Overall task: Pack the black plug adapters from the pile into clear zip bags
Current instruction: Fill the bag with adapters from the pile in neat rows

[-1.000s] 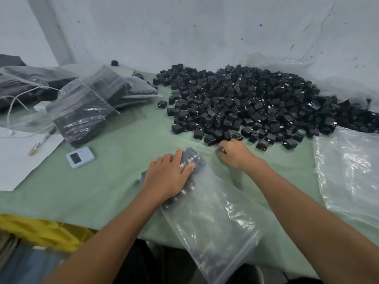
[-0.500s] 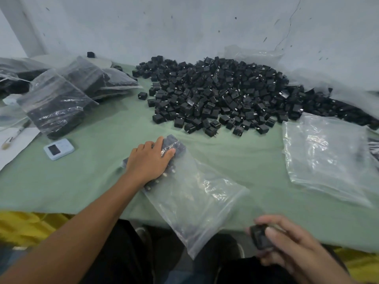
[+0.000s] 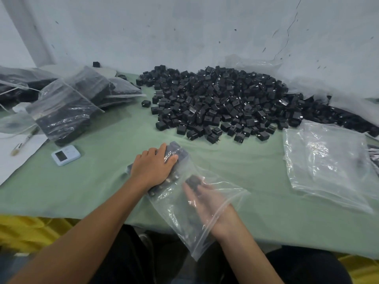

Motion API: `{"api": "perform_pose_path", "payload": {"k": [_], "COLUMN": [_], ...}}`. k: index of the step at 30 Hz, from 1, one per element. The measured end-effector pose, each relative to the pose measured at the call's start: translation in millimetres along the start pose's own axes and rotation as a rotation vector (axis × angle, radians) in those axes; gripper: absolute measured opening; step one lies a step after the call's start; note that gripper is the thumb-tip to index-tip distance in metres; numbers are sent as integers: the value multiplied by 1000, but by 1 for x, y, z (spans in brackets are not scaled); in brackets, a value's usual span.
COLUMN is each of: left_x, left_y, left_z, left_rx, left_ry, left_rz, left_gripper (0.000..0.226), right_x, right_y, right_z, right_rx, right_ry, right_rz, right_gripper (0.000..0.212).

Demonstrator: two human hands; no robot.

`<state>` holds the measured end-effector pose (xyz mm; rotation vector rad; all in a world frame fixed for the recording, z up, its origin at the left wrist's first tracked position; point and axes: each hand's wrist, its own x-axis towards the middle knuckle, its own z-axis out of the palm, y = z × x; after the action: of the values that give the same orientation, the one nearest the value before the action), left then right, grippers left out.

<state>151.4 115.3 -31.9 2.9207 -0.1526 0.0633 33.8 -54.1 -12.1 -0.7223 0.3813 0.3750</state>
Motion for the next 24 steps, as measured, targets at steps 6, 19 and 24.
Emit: {"api": "perform_pose_path", "payload": {"k": [6,19,24], "left_x": [1,1,1], "left_y": [1,-1,0], "left_z": [0,2,2], "left_rx": [11,8,-1], "left_ry": [8,8,4], "left_rz": [8,19,15], "left_gripper": [69,67,67], "right_x": [30,28,47], "right_y": [2,12,9], "right_z": [26,19,13], "right_rx": [-163,-791,-1023], "right_ry": [162,60,211], "right_rz": [-238,-733,-694], "right_gripper": [29,26,24]}}
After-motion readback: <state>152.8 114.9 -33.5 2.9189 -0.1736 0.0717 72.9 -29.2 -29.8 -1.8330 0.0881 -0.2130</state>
